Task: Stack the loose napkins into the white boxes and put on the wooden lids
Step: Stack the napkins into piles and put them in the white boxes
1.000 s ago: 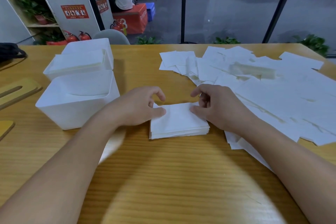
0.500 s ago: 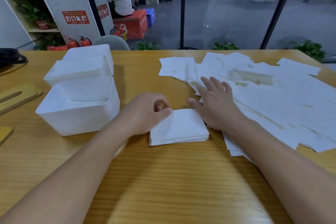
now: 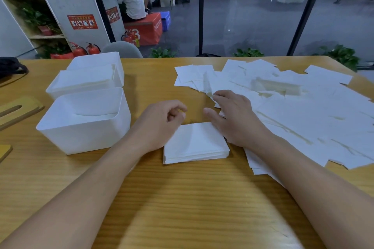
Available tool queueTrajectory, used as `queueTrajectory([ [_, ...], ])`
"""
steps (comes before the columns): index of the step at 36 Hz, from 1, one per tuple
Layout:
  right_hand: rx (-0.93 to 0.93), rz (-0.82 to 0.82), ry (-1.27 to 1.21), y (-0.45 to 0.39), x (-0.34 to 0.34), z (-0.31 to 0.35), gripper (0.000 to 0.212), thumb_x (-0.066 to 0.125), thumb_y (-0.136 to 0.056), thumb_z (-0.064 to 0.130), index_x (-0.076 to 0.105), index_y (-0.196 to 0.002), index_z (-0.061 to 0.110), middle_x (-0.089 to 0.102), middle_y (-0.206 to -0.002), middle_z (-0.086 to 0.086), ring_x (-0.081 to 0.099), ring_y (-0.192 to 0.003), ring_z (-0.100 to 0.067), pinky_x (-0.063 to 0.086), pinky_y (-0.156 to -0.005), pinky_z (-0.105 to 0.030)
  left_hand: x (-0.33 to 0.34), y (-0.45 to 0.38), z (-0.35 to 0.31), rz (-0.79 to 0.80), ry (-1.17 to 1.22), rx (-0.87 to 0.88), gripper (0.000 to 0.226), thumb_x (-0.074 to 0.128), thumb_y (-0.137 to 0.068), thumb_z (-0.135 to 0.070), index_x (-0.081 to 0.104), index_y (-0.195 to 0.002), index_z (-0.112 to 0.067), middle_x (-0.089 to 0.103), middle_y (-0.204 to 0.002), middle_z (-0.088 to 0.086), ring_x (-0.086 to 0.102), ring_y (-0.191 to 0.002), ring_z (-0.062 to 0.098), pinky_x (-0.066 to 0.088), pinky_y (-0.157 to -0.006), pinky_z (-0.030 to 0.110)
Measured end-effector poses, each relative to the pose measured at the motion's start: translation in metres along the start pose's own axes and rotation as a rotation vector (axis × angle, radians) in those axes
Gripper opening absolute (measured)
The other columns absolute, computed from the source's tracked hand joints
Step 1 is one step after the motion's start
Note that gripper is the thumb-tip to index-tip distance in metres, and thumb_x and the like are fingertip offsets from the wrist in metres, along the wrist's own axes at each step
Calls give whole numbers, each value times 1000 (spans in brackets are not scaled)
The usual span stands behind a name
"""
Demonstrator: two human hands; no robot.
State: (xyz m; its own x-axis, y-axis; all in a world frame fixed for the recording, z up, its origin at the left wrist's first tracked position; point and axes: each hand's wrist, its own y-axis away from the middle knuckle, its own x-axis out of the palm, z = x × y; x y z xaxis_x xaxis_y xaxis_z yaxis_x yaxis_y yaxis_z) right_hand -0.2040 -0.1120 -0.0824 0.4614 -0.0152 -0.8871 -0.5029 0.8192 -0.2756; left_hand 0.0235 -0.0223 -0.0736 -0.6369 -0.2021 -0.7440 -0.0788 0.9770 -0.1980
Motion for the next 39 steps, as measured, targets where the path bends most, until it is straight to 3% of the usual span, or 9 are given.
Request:
queueTrajectory([
  [6,-85,-32,-453,28,-15,30,38,66,-104,49,73,-135,27,63,-140,18,59,-130,-1,52,-109,-35,-4,1,-14,6,420,12,33,50,-116,-32,63,-146,-31,81,-117,-11,76,-113,7,61,-98,34],
  [15,-253,123,-690,39,-21,46,43,60,-111,18,56,-151,32,64,-146,22,57,-140,-8,45,-118,-44,-4,1,-18,-21,697,56,36,71,-107,-21,64,-142,-16,81,-111,15,78,-109,31,61,-102,48],
  [18,-186,125,-882,37,-21,40,50,60,-110,10,48,-157,22,61,-152,11,52,-146,-7,43,-123,-43,-6,-1,-10,-105,607,75,31,77,-102,-17,73,-132,-25,82,-107,7,72,-83,22,60,-90,46],
  [20,-180,67,-878,35,-23,37,46,60,-109,5,55,-152,20,64,-148,9,55,-143,-8,46,-120,-41,-7,-1,-7,-159,558,74,28,76,-102,-12,77,-125,-27,82,-102,-2,68,-75,15,59,-82,43],
  [22,-165,-62,-725,33,-23,33,43,63,-108,11,60,-148,26,64,-145,14,56,-139,-5,48,-116,-37,-8,-1,-7,-175,549,72,27,74,-103,-10,79,-121,-28,82,-106,0,77,-93,24,61,-93,52],
  [27,27,-176,-446,25,-24,19,72,71,-101,48,36,-163,36,48,-158,19,44,-145,1,38,-116,-24,-12,0,-10,-177,568,91,20,71,-104,-8,81,-116,-19,82,-104,3,77,-95,25,60,-89,48],
  [33,232,11,-733,22,-31,14,68,69,-99,56,42,-158,37,77,-108,16,70,-104,2,48,-89,-23,-17,2,-14,-186,571,99,21,67,-106,-5,81,-116,-16,82,-103,2,75,-96,17,60,-85,32],
  [36,211,-4,-755,22,-32,14,39,72,-102,44,61,-140,36,64,-77,-2,58,-69,-12,46,-71,-29,-19,1,-13,-163,553,81,20,68,-107,-10,82,-116,-21,80,-96,10,71,-88,20,56,-80,37],
  [39,192,-29,-762,22,-33,12,26,74,-103,33,68,-128,33,65,-69,5,57,-62,-8,45,-68,-29,-22,0,-10,-98,389,28,15,71,-106,-28,81,-115,-35,69,-84,15,57,-75,22,44,-74,36],
])
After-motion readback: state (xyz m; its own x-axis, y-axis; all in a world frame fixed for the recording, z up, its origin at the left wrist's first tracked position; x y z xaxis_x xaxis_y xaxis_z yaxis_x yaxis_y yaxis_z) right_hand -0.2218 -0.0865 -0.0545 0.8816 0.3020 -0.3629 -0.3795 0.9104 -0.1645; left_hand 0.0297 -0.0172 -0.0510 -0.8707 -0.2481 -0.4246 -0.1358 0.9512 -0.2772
